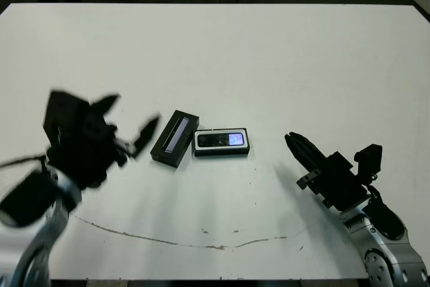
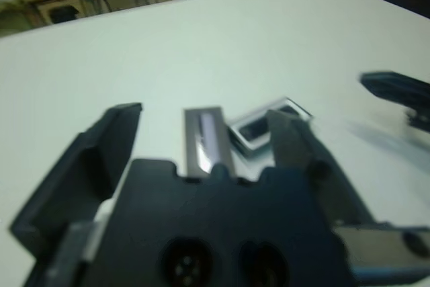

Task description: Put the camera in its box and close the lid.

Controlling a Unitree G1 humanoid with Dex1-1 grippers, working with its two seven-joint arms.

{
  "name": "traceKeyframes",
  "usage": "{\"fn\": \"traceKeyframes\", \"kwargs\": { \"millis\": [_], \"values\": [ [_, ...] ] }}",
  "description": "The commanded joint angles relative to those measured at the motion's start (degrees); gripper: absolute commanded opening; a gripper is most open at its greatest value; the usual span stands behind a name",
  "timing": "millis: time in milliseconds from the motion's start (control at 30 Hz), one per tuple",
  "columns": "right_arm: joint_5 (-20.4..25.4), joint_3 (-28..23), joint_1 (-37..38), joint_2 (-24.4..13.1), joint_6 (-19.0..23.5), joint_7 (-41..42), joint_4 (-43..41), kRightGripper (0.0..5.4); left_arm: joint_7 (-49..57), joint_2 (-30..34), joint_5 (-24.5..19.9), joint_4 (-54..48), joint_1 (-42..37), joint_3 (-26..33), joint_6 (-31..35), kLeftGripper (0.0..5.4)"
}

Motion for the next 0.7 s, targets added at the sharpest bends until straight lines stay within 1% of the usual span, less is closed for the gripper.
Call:
{"fn": "traceKeyframes", "kwargs": {
  "millis": [33, 100, 167, 267, 333, 433, 500, 567, 600, 700],
  "values": [
    [-0.7, 0.4, 1.2, 0.2, -0.3, -0.3, 0.7, 0.00, 1.1, 2.8, -2.4, -0.7, 8.1, -2.2, -9.4, 5.37],
    [-0.8, 0.6, 1.6, 0.3, 0.2, -0.7, 0.4, 0.00, 2.7, 1.1, -2.8, -0.7, 12.0, -4.2, -13.4, 5.37],
    [-1.0, 0.8, 1.9, 0.3, 0.5, -1.3, -0.1, 0.00, 4.6, -0.4, -2.6, -0.4, 14.3, -6.6, -14.5, 5.37],
    [-1.2, 1.0, 2.0, 0.5, -0.1, -1.3, 0.4, 0.00, 6.5, -1.3, -1.0, 2.3, 16.1, -11.0, -17.4, 5.37],
    [-1.2, 1.1, 2.2, 0.6, 0.3, -1.5, 0.3, 0.00, 8.1, -2.0, 1.4, 5.2, 16.9, -14.5, -20.3, 5.37],
    [-1.2, 1.1, 2.3, 0.7, 0.0, -1.4, 0.4, 0.00, 11.8, -3.0, 6.9, 9.4, 17.8, -20.0, -25.0, 5.37],
    [-0.9, 1.1, 2.4, 0.7, -0.1, -1.2, 0.4, 0.00, 13.8, -4.2, 9.7, 12.7, 17.8, -22.8, -28.4, 5.37],
    [-0.8, 1.0, 2.4, 0.7, -0.4, -0.9, 0.7, 0.00, 15.0, -5.4, 11.5, 15.8, 17.7, -24.7, -31.4, 5.37],
    [-0.9, 1.0, 2.4, 0.7, -0.4, -1.0, 0.8, 0.00, 15.6, -6.3, 11.7, 17.1, 17.6, -25.3, -32.4, 5.37],
    [-1.2, 1.1, 2.5, 0.8, -0.5, -1.2, 0.9, 0.00, 17.4, -9.9, 10.4, 19.6, 17.8, -25.9, -33.8, 5.37]
  ]
}}
